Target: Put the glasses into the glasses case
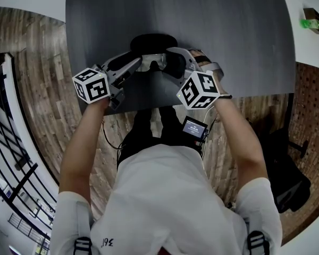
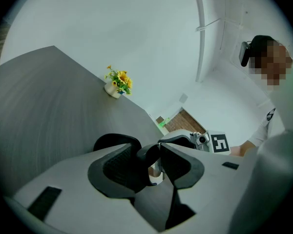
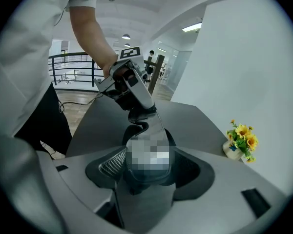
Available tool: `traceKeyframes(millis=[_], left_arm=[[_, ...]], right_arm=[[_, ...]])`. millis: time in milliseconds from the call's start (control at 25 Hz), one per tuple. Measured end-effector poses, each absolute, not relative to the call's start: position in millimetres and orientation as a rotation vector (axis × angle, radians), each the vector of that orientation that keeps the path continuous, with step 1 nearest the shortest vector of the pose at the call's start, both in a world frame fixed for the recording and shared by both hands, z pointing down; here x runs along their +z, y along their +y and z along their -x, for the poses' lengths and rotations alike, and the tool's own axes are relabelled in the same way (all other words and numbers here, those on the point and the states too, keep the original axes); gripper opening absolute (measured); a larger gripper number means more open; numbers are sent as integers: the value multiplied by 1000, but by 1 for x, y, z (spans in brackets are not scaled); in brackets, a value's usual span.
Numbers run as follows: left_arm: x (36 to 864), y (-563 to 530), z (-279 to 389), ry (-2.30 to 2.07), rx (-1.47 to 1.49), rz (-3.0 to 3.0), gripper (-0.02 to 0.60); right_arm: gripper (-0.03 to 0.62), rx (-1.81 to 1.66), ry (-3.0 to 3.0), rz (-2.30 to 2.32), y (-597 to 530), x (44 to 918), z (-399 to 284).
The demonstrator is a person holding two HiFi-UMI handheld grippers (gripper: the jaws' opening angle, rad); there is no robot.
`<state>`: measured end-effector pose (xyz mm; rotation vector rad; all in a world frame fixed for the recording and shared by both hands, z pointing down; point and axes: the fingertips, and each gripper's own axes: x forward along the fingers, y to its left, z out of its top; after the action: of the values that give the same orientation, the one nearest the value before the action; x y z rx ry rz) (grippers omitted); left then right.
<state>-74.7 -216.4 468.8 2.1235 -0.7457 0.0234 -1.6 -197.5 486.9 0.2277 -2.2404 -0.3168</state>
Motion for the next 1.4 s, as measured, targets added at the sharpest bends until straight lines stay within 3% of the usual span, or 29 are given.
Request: traceKeyframes(millis=[1400], left_arm=[[522, -251, 94, -921, 172, -2035, 183]], right_arm=[[287, -426, -2103, -300, -249, 543, 7]])
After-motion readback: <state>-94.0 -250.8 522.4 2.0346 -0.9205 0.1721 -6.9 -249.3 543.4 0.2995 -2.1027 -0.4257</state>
